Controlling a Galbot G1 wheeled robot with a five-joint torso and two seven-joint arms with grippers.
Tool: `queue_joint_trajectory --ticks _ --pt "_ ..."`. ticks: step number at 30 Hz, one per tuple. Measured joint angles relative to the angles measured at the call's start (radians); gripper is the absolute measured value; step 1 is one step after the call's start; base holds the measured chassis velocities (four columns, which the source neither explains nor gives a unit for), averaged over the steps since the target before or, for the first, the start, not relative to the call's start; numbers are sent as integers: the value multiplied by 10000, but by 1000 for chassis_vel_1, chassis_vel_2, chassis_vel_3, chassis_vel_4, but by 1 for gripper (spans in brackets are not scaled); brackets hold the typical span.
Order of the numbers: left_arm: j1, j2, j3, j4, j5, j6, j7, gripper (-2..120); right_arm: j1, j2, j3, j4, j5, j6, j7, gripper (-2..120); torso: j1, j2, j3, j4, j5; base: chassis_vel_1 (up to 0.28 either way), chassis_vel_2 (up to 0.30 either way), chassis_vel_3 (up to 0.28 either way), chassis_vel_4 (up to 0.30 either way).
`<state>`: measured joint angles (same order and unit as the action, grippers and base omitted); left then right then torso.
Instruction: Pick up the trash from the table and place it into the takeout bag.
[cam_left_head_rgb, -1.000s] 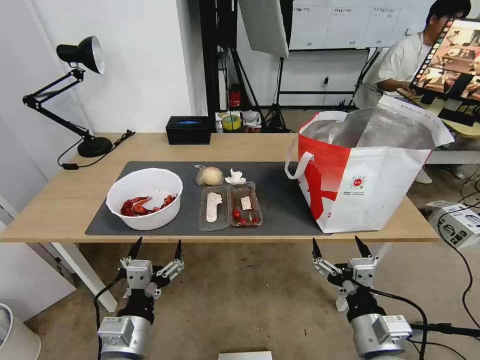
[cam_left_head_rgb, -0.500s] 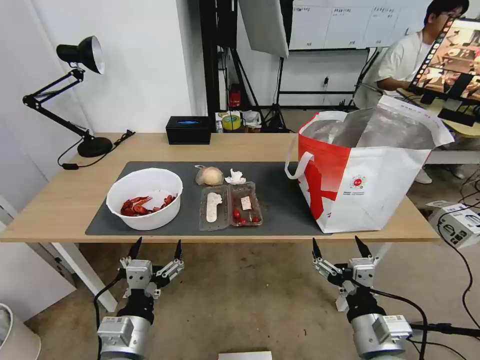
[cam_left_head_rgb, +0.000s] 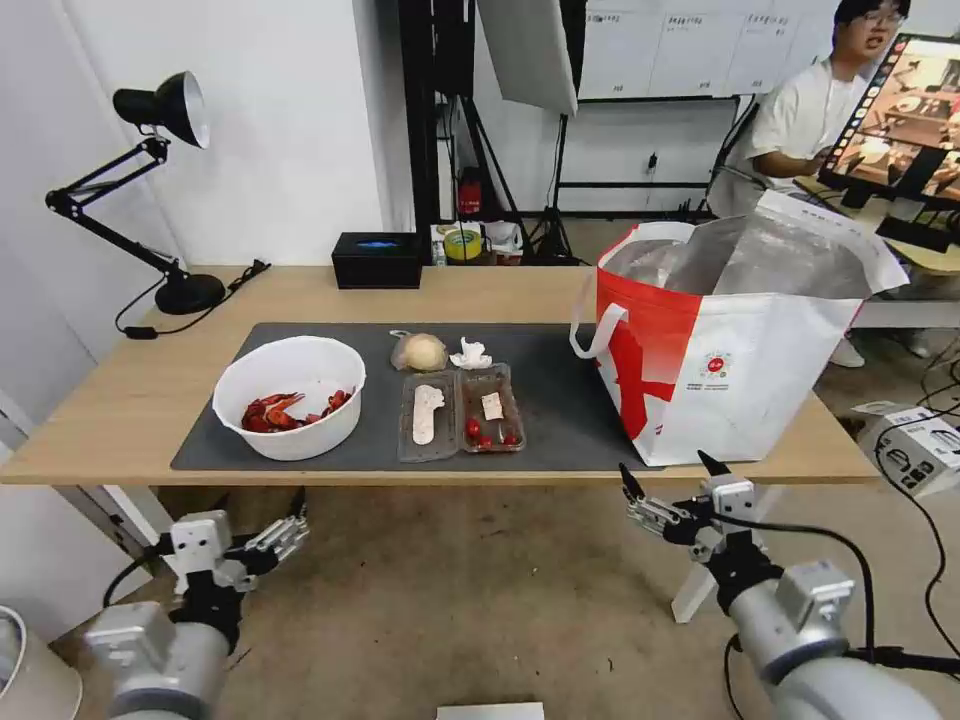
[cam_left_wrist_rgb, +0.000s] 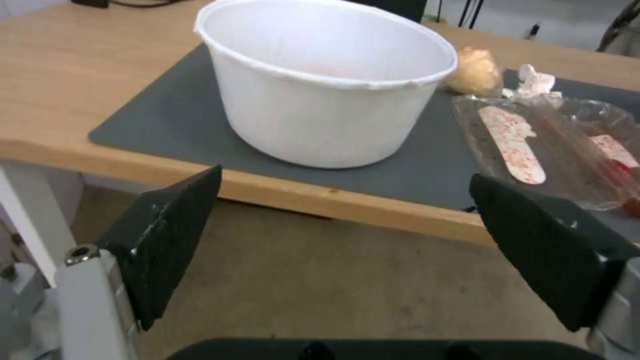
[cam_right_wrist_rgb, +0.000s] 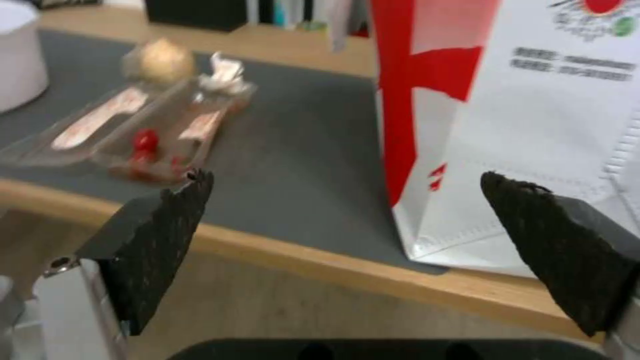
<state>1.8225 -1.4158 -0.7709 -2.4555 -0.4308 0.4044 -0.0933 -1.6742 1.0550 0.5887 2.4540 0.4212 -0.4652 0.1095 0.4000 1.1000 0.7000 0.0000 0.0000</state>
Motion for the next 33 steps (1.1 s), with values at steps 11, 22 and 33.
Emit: queue_joint_trajectory --ticks 11,22,33 --pt "116 -1 27 -32 30 -15 22 100 145 -747 -34 301 720 -1028 183 100 0 0 0 0 1 0 0 0 0" --pt "134 -87 68 -73 36 -58 27 100 170 -673 -56 321 707 -939 133 100 0 0 0 -1 1 0 0 0 0" --pt "-16 -120 359 -101 -1051 -6 -62 100 255 -591 -151 251 690 -857 48 100 0 0 0 -1 0 0 0 0 0"
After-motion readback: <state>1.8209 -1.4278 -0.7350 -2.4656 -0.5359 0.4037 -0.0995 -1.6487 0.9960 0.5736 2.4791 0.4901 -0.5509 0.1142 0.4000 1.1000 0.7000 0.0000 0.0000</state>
